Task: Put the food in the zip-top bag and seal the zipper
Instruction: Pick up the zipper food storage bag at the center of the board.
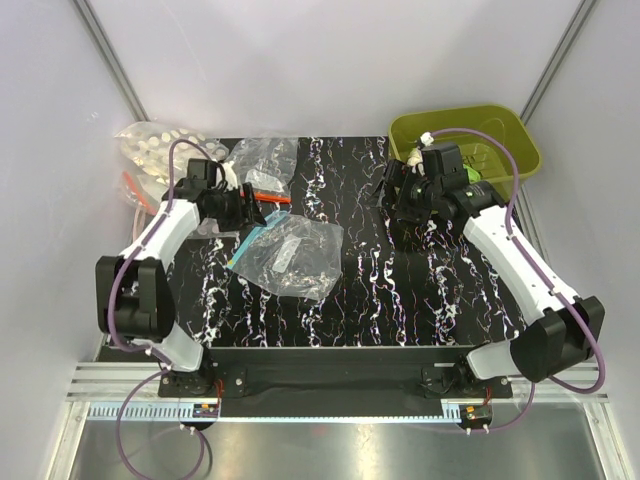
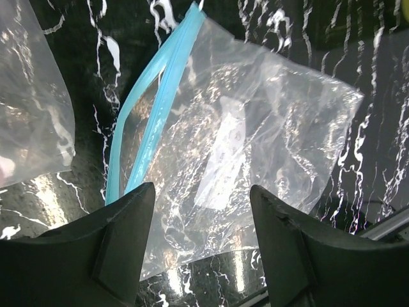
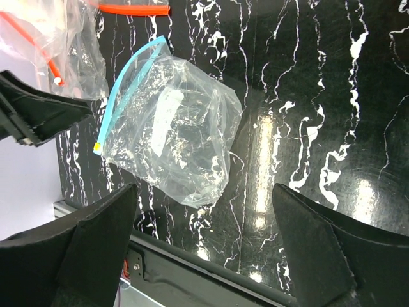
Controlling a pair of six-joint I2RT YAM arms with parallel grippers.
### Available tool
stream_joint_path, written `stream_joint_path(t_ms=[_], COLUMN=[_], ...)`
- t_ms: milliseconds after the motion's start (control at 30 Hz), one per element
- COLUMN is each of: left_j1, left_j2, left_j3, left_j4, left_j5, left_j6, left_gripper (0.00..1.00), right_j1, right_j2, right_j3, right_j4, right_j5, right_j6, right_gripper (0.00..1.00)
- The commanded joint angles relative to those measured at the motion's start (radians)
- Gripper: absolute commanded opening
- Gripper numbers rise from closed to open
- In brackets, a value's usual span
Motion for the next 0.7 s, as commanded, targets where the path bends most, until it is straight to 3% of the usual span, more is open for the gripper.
stream_joint_path(t_ms=[0,433,467,500,567,667], left_j1=[0.004,0.005,0.005,0.005,0.005,0.004], left_j2=[0.034,0.224,0.232,0.241,0.237,0.192], left_j3=[0.058,0.078,0.077,0.08,0.069,0.04], left_j4=[-0.013,-0.007,-0.009,-0.012,-0.013,0.004], left_j5=[0.032,-0.071,-0.057,-0.044,-0.002,0.035], left_j6=[0.015,0.021,0.021,0.025,0.021,0.013], left_gripper=[0.67,0.71,0.67,0.55,0.43,0.17], right_j1=[0.009,0.009,0.009,0.009,0.009,0.009], right_j2=[-0.041,-0.067,-0.067,-0.066,-0.061,-0.055], right_j3=[-0.003,-0.027,-0.029,-0.029,-0.029,-0.03], right_j4=[0.012,0.022,0.021,0.021,0.019,0.021], right_j5=[0.027,0.039,0.04,0.041,0.045,0.044], right_j6=[-0.025,-0.024,-0.027,-0.028,-0.031,-0.03], right_gripper=[0.94,0.95,0.95,0.95,0.95,0.95])
